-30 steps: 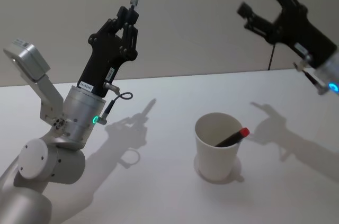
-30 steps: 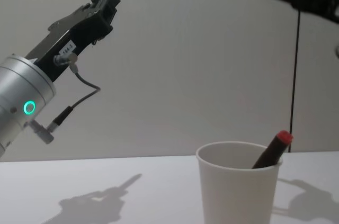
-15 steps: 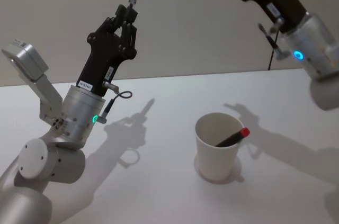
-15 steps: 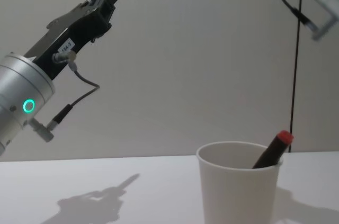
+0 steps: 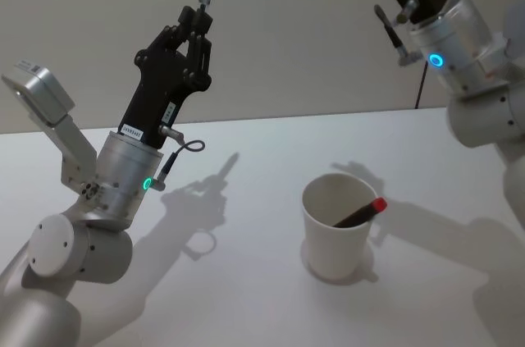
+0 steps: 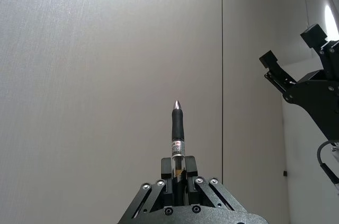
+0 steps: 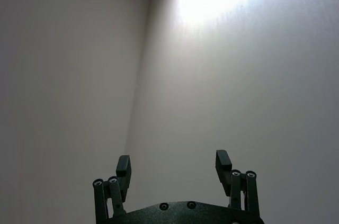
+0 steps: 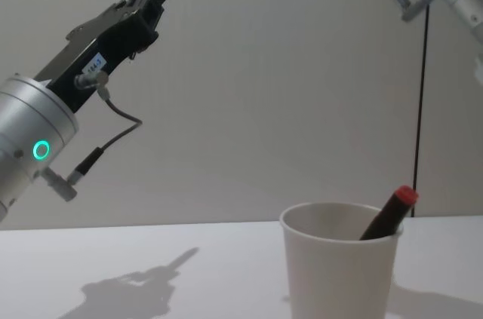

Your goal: Place the pen into the pen holder.

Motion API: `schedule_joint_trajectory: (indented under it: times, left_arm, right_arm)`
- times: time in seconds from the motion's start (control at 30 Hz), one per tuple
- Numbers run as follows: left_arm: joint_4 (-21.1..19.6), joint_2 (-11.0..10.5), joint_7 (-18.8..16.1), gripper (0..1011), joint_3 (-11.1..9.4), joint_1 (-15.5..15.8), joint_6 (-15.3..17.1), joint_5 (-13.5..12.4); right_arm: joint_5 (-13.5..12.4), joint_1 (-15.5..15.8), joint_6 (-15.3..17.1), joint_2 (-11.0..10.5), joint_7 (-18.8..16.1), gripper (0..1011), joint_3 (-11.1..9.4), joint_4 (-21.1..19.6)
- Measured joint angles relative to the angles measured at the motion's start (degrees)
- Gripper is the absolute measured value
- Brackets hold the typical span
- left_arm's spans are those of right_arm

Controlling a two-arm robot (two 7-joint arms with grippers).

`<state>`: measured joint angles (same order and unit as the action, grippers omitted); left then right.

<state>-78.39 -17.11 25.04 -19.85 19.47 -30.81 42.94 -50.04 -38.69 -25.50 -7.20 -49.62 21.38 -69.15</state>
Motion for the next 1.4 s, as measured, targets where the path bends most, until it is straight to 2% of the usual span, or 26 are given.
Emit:
schedule_joint_trajectory:
  times: [0.23, 0.63, 0.87, 0.93, 0.97, 1.07, 1.17, 1.2, 1.4]
  left_arm:
    - [0.00, 0.00, 0.00, 150, 0.00, 0.00, -0.04, 0.01]
    - [0.00, 0.00, 0.00, 150, 0.00, 0.00, -0.06, 0.01]
    - [0.00, 0.00, 0.00, 150, 0.00, 0.00, -0.05, 0.01]
    - [0.00, 0.00, 0.00, 150, -0.01, 0.00, -0.05, 0.01]
    - [0.00, 0.00, 0.00, 150, -0.01, 0.00, -0.05, 0.00]
    - [0.00, 0.00, -0.01, 150, 0.00, 0.00, -0.04, 0.00]
    - [0.00, 0.00, -0.01, 150, -0.01, 0.00, -0.04, 0.00]
    - [0.00, 0.00, -0.01, 150, 0.00, 0.00, -0.04, 0.00]
    - [0.00, 0.00, -0.01, 150, -0.01, 0.00, -0.04, 0.00]
  right_arm:
    - [0.43, -0.41, 1.88, -0.09, 0.24, 1002, -0.21, 0.02]
    - [0.51, 0.33, 10.57, -1.75, 4.32, 1002, -1.11, -3.19]
    - [-0.80, 1.14, 16.60, -2.94, 7.65, 1001, -1.71, -5.59]
    - [-1.52, 1.50, 19.20, -3.44, 9.11, 1002, -1.99, -6.66]
    - [-1.52, 1.50, 19.20, -3.44, 9.11, 1002, -1.99, -6.66]
    - [-2.38, 1.87, 21.86, -4.02, 10.68, 1002, -2.31, -7.80]
    - [-3.78, 2.31, 25.64, -4.74, 12.96, 1002, -2.72, -9.19]
    - [-3.78, 2.31, 25.64, -4.74, 12.96, 1002, -2.72, -9.19]
    - [-6.42, 2.97, 31.59, -6.02, 16.82, 1002, -3.49, -11.54]
